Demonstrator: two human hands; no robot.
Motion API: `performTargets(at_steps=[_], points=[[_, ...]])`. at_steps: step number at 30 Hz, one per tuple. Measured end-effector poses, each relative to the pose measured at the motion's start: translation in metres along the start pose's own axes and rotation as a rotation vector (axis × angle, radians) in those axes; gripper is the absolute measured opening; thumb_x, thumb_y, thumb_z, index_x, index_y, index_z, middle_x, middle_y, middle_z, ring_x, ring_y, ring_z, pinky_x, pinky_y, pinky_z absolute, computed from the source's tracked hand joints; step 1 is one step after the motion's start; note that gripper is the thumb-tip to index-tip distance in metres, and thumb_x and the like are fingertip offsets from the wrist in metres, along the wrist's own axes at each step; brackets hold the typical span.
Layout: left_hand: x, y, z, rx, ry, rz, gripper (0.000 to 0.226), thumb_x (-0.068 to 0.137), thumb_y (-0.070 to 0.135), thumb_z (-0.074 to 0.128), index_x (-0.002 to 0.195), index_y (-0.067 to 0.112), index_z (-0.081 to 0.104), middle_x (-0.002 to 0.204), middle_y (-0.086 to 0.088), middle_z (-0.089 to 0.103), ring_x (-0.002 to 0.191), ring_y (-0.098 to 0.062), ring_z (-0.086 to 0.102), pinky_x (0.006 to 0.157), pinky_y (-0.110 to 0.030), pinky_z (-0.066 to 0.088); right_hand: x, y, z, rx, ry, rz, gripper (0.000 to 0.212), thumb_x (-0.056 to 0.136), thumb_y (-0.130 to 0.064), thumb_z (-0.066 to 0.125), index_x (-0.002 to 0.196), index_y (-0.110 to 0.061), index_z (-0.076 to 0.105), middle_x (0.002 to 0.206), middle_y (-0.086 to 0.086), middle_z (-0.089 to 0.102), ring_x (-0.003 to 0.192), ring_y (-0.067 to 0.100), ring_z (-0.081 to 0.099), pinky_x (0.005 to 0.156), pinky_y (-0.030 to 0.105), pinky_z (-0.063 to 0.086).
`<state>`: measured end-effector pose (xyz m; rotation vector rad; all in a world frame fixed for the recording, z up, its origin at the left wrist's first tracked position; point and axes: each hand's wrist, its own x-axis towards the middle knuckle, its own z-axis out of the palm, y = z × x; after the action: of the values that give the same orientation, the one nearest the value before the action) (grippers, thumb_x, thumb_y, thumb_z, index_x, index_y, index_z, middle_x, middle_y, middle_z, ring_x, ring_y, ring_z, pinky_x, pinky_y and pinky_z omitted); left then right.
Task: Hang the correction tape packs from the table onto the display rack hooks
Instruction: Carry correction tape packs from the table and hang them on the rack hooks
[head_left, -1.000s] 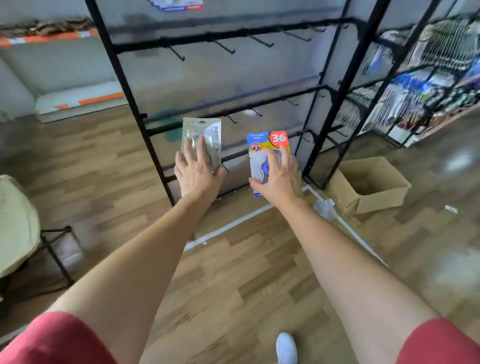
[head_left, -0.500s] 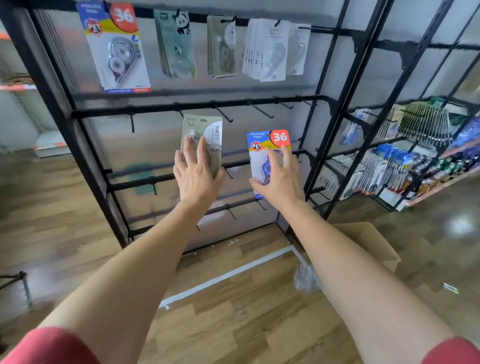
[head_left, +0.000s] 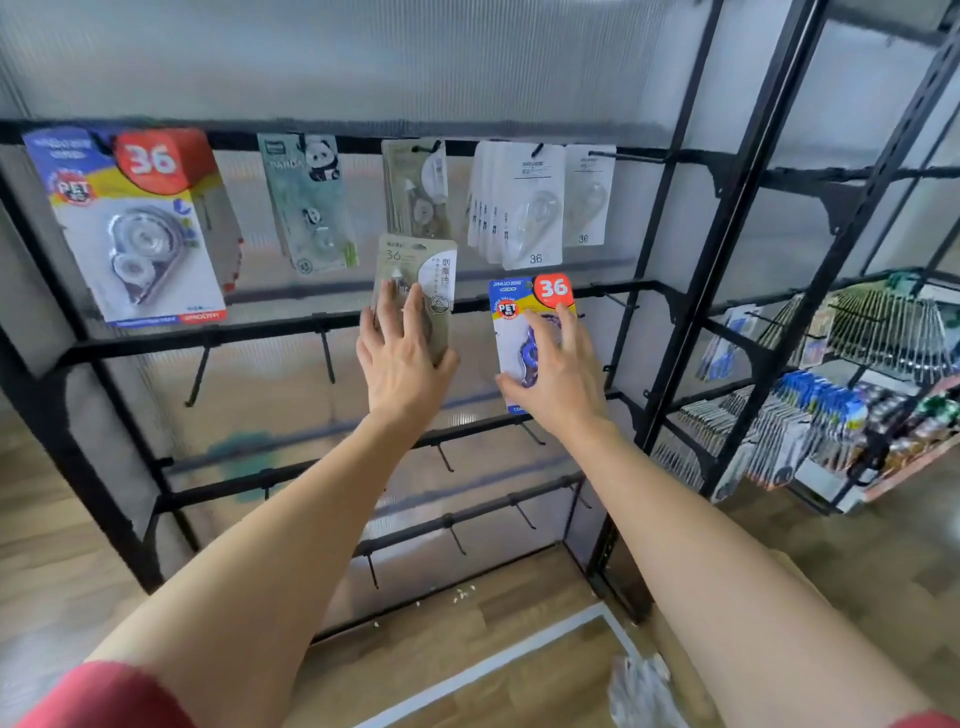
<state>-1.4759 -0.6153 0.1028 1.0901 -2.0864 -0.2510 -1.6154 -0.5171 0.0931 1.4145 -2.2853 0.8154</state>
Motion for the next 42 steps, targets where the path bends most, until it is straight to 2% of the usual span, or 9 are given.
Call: performTargets(at_steps=[5, 9, 14, 19, 24, 31, 34, 42], points=[[0.039, 0.02, 0.017, 0.005, 0.08, 0.042, 0.075, 0.088, 0.031, 0.058, 0.151, 0.02, 0.02, 0.16, -0.007, 0.006, 0.142, -0.037, 0.011, 0.114, -0.047, 0.011, 0.045, 0.027, 0.01, 0.023, 0.049, -0.042, 0.081, 0.079, -0.04, 0.073, 0.145, -0.015, 0.035, 0.152, 0.017, 0.023, 0.137, 0.039, 0.026, 0.109, 0.048, 0.033], [0.068, 0.032, 0.027, 0.089, 0.129, 0.068, 0.074, 0.089, 0.033, 0.056, 0.152, 0.021, 0.017, 0.161, -0.007, 0.0, 0.144, -0.037, 0.005, 0.116, -0.049, 0.011, 0.082, 0.045, 0.018, 0.106, 0.115, -0.086, 0.082, 0.072, -0.034, 0.08, 0.14, -0.008, 0.043, 0.147, 0.023, 0.031, 0.133, 0.046, 0.031, 0.105, 0.053, 0.036], [0.094, 0.051, 0.041, 0.162, 0.181, -0.002, 0.075, 0.091, 0.035, 0.056, 0.152, 0.023, 0.014, 0.161, -0.007, -0.006, 0.144, -0.038, 0.001, 0.116, -0.048, 0.005, 0.122, 0.065, 0.023, 0.158, 0.132, -0.191, 0.08, 0.072, -0.032, 0.08, 0.139, -0.008, 0.046, 0.147, 0.025, 0.031, 0.134, 0.048, 0.03, 0.103, 0.055, 0.035], [0.106, 0.065, 0.052, 0.185, 0.231, -0.05, 0.073, 0.09, 0.034, 0.056, 0.152, 0.026, 0.018, 0.16, -0.007, -0.005, 0.144, -0.039, 0.001, 0.116, -0.05, 0.006, 0.143, 0.085, 0.034, 0.221, 0.118, -0.249, 0.077, 0.069, -0.031, 0.082, 0.136, -0.008, 0.05, 0.145, 0.027, 0.035, 0.13, 0.05, 0.034, 0.098, 0.057, 0.04], [0.109, 0.067, 0.058, 0.186, 0.312, -0.061, 0.07, 0.09, 0.032, 0.057, 0.151, 0.025, 0.024, 0.161, -0.007, -0.002, 0.144, -0.04, 0.003, 0.115, -0.053, 0.008, 0.152, 0.096, 0.044, 0.231, 0.122, -0.302, 0.08, 0.071, -0.033, 0.081, 0.139, -0.01, 0.046, 0.149, 0.024, 0.03, 0.134, 0.048, 0.03, 0.1, 0.057, 0.038], [0.122, 0.067, 0.058, 0.219, 0.286, -0.102, 0.071, 0.091, 0.034, 0.055, 0.152, 0.029, 0.019, 0.161, -0.005, -0.008, 0.144, -0.04, 0.0, 0.115, -0.054, 0.008, 0.165, 0.093, 0.057, 0.223, 0.094, -0.308, 0.079, 0.076, -0.038, 0.077, 0.143, -0.016, 0.041, 0.152, 0.022, 0.022, 0.138, 0.045, 0.022, 0.099, 0.06, 0.037], [0.125, 0.065, 0.059, 0.207, 0.286, -0.129, 0.071, 0.092, 0.036, 0.055, 0.152, 0.032, 0.017, 0.16, -0.006, -0.009, 0.144, -0.039, 0.002, 0.114, -0.054, 0.012, 0.17, 0.091, 0.059, 0.218, 0.095, -0.312, 0.079, 0.077, -0.037, 0.077, 0.143, -0.016, 0.04, 0.153, 0.022, 0.02, 0.139, 0.046, 0.019, 0.101, 0.06, 0.035], [0.131, 0.053, 0.07, 0.19, 0.327, -0.094, 0.072, 0.089, 0.035, 0.058, 0.151, 0.035, 0.02, 0.161, -0.009, -0.004, 0.141, -0.042, 0.011, 0.11, -0.054, 0.024, 0.176, 0.083, 0.073, 0.203, 0.16, -0.291, 0.081, 0.068, -0.035, 0.083, 0.138, -0.013, 0.048, 0.147, 0.029, 0.031, 0.13, 0.055, 0.032, 0.088, 0.066, 0.043]])
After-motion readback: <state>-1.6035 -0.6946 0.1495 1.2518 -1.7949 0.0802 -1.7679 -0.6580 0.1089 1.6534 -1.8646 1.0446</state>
